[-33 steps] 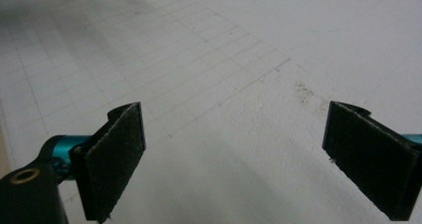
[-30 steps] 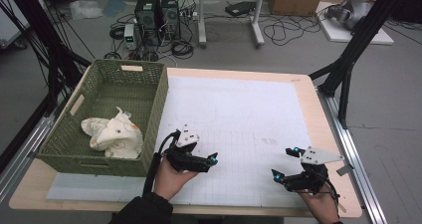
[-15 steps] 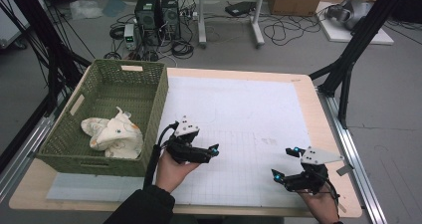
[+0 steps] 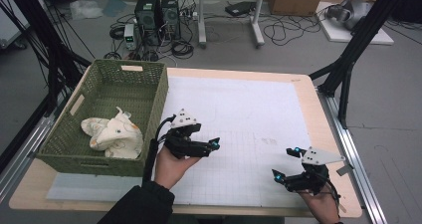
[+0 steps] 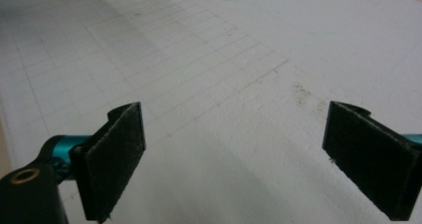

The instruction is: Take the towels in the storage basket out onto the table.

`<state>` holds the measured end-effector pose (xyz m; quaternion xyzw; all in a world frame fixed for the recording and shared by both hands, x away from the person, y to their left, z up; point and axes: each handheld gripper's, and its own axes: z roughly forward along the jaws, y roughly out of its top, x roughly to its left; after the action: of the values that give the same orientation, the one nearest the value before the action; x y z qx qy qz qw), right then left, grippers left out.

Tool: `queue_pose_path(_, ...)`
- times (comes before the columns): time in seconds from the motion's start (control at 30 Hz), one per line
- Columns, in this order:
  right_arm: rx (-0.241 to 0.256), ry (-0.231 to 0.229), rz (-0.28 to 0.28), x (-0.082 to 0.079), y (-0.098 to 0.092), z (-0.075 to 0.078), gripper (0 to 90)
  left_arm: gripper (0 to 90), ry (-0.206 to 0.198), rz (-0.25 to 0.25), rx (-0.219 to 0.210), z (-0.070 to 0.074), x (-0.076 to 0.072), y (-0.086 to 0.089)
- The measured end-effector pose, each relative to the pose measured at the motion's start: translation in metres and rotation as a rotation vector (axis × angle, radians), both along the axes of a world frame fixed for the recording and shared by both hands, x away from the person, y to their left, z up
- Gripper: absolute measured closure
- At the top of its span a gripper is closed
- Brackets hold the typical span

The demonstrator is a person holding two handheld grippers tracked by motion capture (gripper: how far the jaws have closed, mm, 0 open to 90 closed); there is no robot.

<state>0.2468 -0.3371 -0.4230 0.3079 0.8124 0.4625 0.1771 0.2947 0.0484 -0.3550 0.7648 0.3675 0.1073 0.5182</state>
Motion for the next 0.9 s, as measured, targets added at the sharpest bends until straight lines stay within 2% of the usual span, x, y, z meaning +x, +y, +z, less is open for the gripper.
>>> queue_pose_path(0.43, 0.01, -0.004, 0.0, 0.0, -0.001, 0.0, 8.9, 18.2, 0.028, 0.015, -0.018, 0.003, 0.005, 0.006)
queue_pose_path(0.57, 0.015, -0.008, -0.001, 0.0, -0.001, 0.001, 8.9, 17.4, 0.058, 0.013, -0.042, 0.003, 0.007, 0.007)
queue_pose_path(0.6, 0.015, -0.006, -0.004, 0.0, -0.001, 0.001, 8.9, 17.4, 0.079, 0.024, -0.056, 0.004, 0.008, 0.008)
queue_pose_path(0.63, 0.015, -0.006, -0.004, 0.0, -0.001, 0.001, 8.9, 17.4, 0.079, 0.024, -0.056, 0.004, 0.008, 0.008)
queue_pose_path(0.67, 0.015, -0.009, -0.003, 0.0, -0.002, 0.001, 8.9, 17.4, 0.104, 0.032, -0.089, 0.005, 0.01, 0.01)
queue_pose_path(0.7, 0.015, -0.009, -0.003, 0.0, -0.002, 0.001, 8.9, 17.5, 0.104, 0.032, -0.089, 0.005, 0.01, 0.01)
queue_pose_path(0.73, 0.016, -0.009, -0.003, 0.0, -0.002, 0.001, 8.9, 17.9, 0.124, 0.033, -0.123, 0.007, 0.011, 0.013)
queue_pose_path(0.77, 0.017, -0.008, -0.001, 0.0, -0.002, 0.001, 8.9, 18.8, 0.124, 0.033, -0.123, 0.007, 0.011, 0.013)
queue_pose_path(0.83, 0.018, -0.006, -0.002, 0.0, -0.002, 0.001, 8.9, 19.2, 0.156, 0.043, -0.152, 0.011, 0.012, 0.018)
queue_pose_path(0.9, 0.019, -0.007, -0.002, 0.0, -0.002, 0.001, 8.9, 19.2, 0.159, 0.046, -0.156, 0.012, 0.012, 0.019)
